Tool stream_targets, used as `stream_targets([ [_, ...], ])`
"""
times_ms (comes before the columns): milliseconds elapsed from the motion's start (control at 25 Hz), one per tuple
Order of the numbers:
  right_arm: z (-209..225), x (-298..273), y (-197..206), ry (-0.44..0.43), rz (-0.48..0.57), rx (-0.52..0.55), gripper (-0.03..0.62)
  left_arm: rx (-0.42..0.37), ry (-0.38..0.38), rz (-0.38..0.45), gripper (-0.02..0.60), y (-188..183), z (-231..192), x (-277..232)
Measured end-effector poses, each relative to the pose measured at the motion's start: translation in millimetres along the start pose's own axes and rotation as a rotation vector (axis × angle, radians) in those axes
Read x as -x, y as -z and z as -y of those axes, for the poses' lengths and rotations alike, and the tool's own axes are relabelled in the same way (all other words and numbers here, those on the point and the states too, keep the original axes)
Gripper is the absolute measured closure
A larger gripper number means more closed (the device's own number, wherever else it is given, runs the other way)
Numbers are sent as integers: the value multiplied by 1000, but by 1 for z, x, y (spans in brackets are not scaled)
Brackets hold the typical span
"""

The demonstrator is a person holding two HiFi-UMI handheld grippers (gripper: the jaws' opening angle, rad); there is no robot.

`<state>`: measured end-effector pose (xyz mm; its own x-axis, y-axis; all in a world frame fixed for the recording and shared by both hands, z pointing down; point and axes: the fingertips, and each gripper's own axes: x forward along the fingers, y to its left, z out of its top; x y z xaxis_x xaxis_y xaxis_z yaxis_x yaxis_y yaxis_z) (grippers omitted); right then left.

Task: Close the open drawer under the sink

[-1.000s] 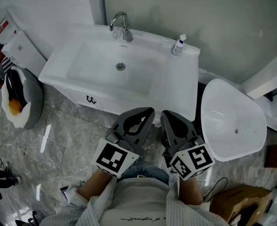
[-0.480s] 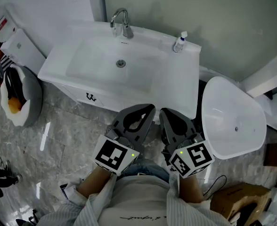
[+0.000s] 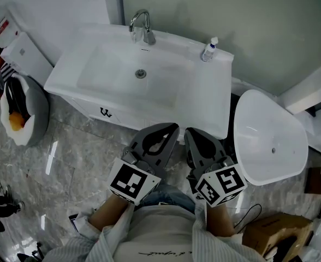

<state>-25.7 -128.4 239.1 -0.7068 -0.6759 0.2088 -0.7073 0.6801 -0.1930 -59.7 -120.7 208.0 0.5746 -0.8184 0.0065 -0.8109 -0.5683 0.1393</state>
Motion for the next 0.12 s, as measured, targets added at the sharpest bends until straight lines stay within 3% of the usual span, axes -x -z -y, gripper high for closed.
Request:
stream_targets([
  [120,-1,3,3,6,-1,-7,585,5,-4,-3,566,3,1,4],
])
